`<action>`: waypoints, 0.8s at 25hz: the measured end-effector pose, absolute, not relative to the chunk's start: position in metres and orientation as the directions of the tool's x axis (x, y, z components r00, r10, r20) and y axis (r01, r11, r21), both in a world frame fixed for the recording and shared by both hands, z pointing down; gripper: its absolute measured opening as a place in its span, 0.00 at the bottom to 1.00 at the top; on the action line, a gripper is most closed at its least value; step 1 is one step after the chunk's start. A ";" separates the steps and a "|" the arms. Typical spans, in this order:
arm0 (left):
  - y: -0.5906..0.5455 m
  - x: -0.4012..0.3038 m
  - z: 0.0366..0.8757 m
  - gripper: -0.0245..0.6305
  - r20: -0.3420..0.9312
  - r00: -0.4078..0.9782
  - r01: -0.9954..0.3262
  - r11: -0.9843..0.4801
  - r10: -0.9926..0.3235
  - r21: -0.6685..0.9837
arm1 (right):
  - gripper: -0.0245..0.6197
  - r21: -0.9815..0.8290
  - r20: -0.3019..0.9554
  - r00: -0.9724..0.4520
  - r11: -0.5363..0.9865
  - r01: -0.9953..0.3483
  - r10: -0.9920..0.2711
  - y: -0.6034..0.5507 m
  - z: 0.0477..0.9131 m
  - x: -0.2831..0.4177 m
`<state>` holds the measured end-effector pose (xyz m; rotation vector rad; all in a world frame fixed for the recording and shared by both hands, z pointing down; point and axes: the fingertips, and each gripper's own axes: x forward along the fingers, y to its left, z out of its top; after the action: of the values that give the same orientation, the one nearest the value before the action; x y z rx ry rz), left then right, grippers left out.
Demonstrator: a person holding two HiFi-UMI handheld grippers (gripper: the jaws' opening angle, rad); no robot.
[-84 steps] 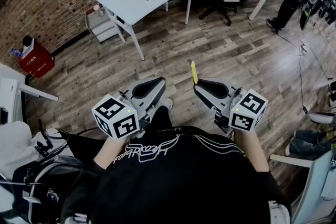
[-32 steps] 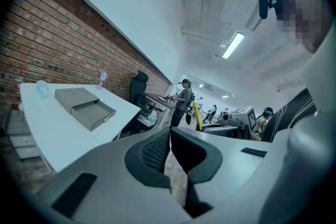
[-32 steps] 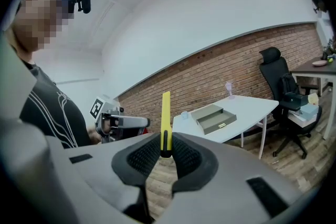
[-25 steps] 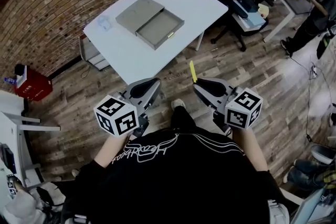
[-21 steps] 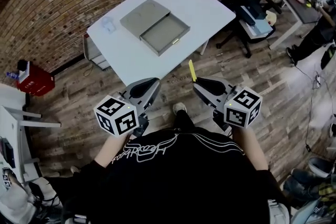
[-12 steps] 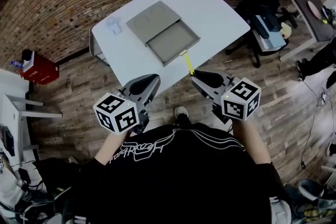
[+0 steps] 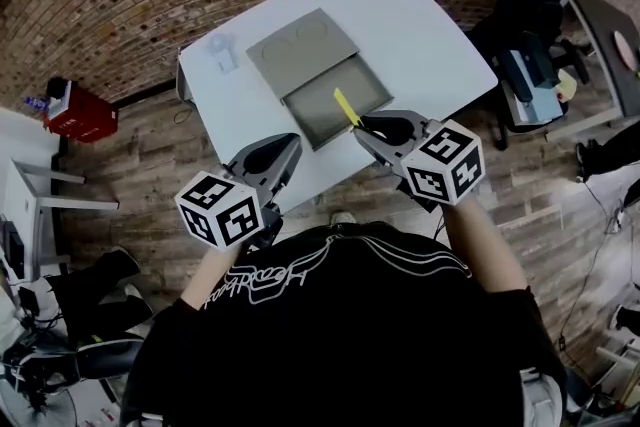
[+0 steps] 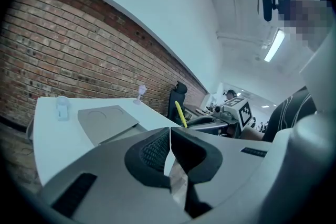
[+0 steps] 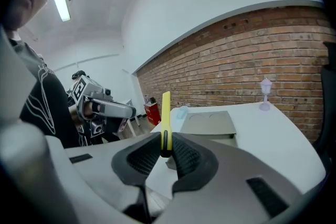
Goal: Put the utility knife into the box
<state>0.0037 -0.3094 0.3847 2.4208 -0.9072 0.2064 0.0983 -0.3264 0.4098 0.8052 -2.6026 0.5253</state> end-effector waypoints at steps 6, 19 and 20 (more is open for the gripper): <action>-0.333 -0.001 0.391 0.08 0.316 0.733 -0.677 -0.594 -0.603 0.436 | 0.15 -0.207 0.529 -0.755 0.805 -0.556 -0.386 -0.364 0.439 0.094; -0.354 -0.040 0.424 0.09 0.331 0.655 -0.739 -0.483 -0.679 0.469 | 0.15 -0.076 0.737 -0.603 0.848 -0.524 -0.306 -0.409 0.534 0.079; -0.355 -0.043 0.426 0.09 0.331 0.649 -0.742 -0.476 -0.685 0.472 | 0.15 -0.067 0.752 -0.585 0.849 -0.525 -0.303 -0.412 0.541 0.078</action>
<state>-0.0431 -0.3548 0.4258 2.2781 -1.1050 0.1273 0.0782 -0.4117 0.5414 0.5982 -2.2339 0.3621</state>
